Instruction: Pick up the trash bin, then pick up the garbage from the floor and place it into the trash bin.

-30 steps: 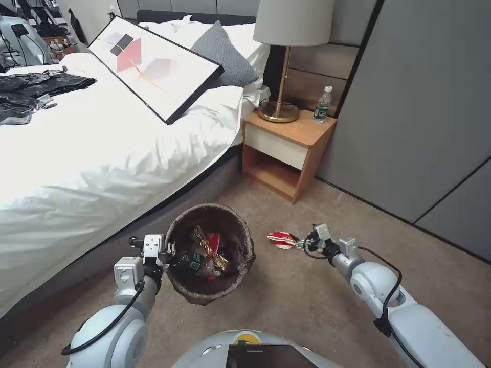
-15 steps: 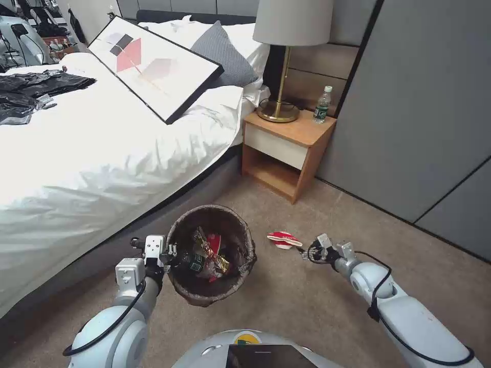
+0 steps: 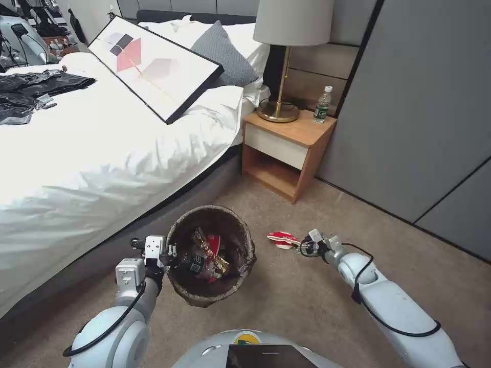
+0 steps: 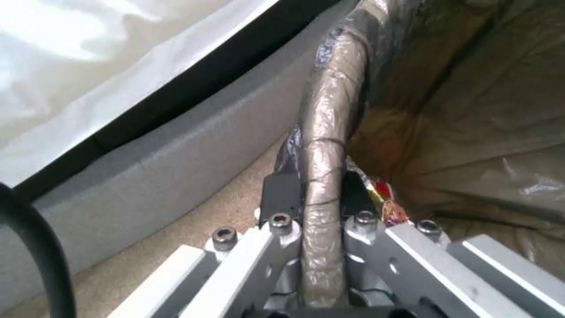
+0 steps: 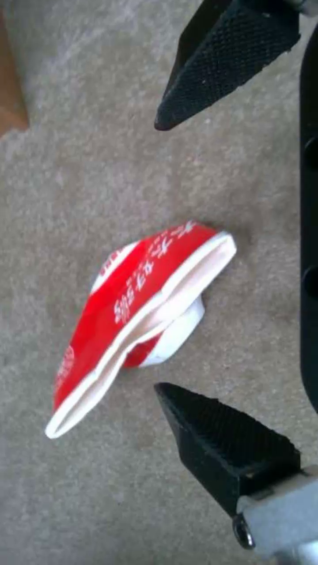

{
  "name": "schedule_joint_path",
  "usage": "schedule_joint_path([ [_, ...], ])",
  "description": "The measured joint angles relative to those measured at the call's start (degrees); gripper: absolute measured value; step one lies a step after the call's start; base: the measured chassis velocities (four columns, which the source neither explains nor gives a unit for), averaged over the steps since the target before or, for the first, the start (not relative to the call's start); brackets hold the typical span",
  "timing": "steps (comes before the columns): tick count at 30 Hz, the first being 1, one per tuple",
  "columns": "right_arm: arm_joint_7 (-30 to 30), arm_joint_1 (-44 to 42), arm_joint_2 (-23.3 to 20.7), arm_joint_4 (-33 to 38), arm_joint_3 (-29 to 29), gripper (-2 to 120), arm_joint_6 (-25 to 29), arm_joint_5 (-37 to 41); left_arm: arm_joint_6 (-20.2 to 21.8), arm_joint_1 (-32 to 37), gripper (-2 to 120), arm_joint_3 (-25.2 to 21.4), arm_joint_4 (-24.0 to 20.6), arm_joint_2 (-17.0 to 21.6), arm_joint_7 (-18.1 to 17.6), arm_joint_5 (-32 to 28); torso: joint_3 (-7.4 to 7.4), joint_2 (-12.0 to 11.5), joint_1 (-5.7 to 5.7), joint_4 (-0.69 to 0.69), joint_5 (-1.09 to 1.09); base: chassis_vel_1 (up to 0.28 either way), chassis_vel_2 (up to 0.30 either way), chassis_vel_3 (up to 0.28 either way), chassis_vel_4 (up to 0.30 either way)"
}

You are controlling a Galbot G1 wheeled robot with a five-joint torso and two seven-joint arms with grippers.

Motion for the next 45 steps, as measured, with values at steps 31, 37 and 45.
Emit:
schedule_joint_path([
  [31, -0.36, 6.35, 2.70, -10.09, -6.35, 100, 2.48, -6.62, -0.10, -0.70, 2, -0.12, 0.00, -0.13, 0.05, -0.08, 0.00, 0.00, 0.00, 0.00, 0.01, 0.000, 0.000, 0.000, 0.000],
  [37, -0.40, 7.33, 3.98, -11.99, -7.15, 100, 3.16, -7.83, -0.14, -0.82, 2, -0.19, 0.00, -0.12, 0.05, -0.14, 0.00, 0.00, 0.00, 0.00, 0.01, 0.000, 0.000, 0.000, 0.000],
  [45, -0.34, 9.07, 5.40, -14.62, -7.79, 100, 4.06, -8.92, -0.19, -1.01, 2, -0.27, 0.00, -0.15, 0.05, -0.21, 0.00, 0.00, 0.00, 0.00, 0.00, 0.000, 0.000, 0.000, 0.000],
])
